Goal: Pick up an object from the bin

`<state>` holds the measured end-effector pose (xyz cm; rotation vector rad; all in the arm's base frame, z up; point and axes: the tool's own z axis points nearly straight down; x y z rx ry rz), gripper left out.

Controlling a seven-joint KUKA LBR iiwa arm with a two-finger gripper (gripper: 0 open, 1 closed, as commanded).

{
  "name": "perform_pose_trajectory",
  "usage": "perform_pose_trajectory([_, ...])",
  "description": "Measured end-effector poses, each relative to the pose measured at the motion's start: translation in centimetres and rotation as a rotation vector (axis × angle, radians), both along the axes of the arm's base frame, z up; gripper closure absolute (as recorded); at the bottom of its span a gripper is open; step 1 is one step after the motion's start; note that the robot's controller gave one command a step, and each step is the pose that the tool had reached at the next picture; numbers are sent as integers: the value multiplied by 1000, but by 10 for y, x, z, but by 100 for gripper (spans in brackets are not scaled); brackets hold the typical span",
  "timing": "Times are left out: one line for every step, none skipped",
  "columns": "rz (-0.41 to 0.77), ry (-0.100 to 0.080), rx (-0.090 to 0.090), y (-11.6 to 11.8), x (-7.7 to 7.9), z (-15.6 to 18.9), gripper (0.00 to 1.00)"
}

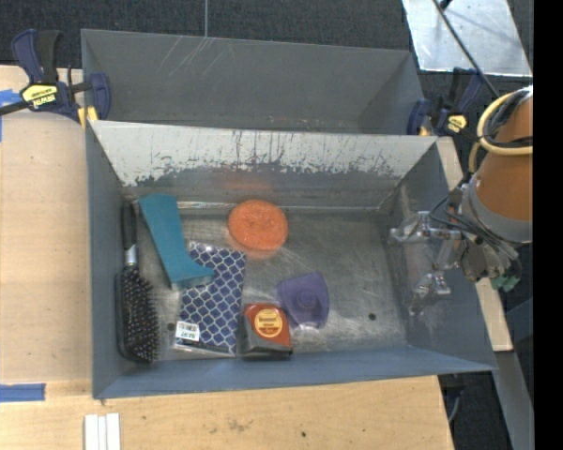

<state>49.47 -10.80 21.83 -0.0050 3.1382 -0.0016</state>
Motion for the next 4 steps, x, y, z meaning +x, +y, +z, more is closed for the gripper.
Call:
perform_pose_trajectory([0,0,0,0,0,0,0])
perform_pose_trajectory([23,-6,-2,12,-4,-52,0])
perform_pose_trajectory([44,-4,-1,24,17,-119,0])
perform_pose_trajectory([23,0,-1,50,25,-142,0])
